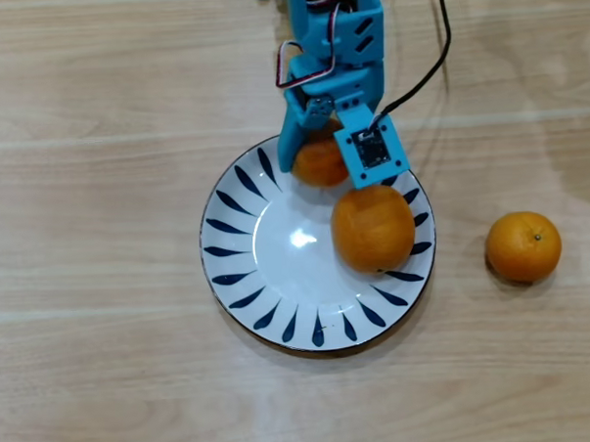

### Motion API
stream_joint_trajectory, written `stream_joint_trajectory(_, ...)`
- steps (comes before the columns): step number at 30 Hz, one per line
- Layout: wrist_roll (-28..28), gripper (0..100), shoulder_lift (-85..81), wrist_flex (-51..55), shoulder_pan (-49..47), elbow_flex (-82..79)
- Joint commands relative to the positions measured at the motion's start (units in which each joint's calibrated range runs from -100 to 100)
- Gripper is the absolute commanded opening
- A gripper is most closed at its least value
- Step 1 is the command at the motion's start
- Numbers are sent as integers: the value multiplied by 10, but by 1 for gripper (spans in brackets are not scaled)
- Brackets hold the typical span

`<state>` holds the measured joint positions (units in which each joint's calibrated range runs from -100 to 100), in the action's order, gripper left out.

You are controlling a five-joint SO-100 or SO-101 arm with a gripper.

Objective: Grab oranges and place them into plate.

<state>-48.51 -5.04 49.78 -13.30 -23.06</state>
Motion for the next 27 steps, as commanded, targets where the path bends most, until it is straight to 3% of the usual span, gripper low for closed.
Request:
stream_joint_trajectory(1,1,30,-43,-20,2,4)
stream_joint_trajectory(8,3,47,-51,-14,-9,5)
stream_joint_trajectory(12,-1,49,-53,-1,-20,30)
stream_joint_trajectory(15,-2,40,-61,116,-44,133)
stream_joint_trajectory(19,-1,19,-59,237,-75,276)
stream_joint_trajectory(23,-2,21,-17,273,-128,412)
stream_joint_trajectory(27,-19,21,50,232,-161,482)
